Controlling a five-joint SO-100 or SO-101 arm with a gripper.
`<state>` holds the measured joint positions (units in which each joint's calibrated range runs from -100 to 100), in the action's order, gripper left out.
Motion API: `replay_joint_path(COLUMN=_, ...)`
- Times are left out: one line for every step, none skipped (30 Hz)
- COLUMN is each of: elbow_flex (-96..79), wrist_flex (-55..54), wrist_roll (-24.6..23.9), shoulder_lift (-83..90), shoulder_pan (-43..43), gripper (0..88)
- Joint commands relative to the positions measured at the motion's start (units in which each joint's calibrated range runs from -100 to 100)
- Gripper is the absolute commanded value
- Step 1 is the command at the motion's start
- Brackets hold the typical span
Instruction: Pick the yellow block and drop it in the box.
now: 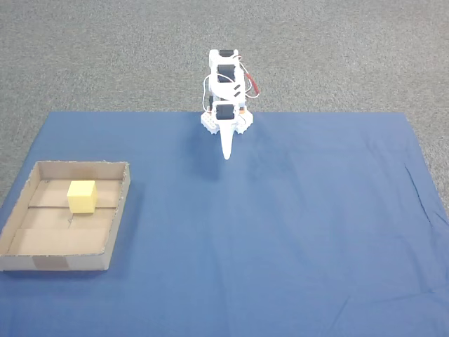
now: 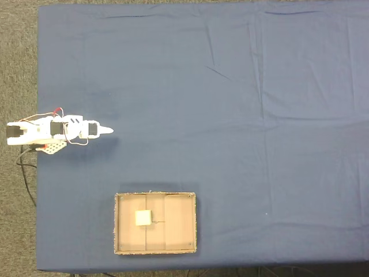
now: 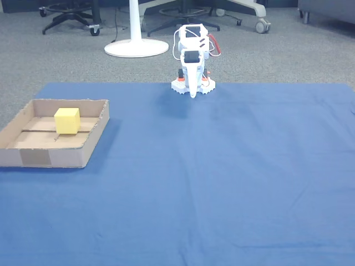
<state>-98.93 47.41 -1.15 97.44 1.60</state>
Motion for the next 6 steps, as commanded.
replay_joint_path(elbow_flex=-0.79, wrist_flex=0.33, wrist_roll=-0.2, shoulder_lift=0.11, shoulder_pan=-0.3, gripper=0.2)
replay_joint_path(elbow_flex=-0.79, wrist_flex=0.33, wrist_roll=-0.2, shoulder_lift=0.11, shoulder_pan=-0.3, gripper=0.2)
replay_joint_path(elbow_flex=-0.79, wrist_flex=0.33, wrist_roll=-0.2, shoulder_lift=0.11, shoulder_pan=-0.3, gripper=0.2)
replay_joint_path(elbow_flex=-0.79, wrist_flex=0.33, wrist_roll=-0.2, shoulder_lift=0.11, shoulder_pan=-0.3, gripper=0.2)
replay_joint_path(elbow_flex=-0.79, wrist_flex=0.33, wrist_roll=-0.2, shoulder_lift=0.11, shoulder_pan=-0.3, gripper=0.2)
replay_joint_path(elbow_flex=-0.79, wrist_flex=0.33, wrist_roll=-0.2, shoulder_lift=0.11, shoulder_pan=-0.3, gripper=0.2)
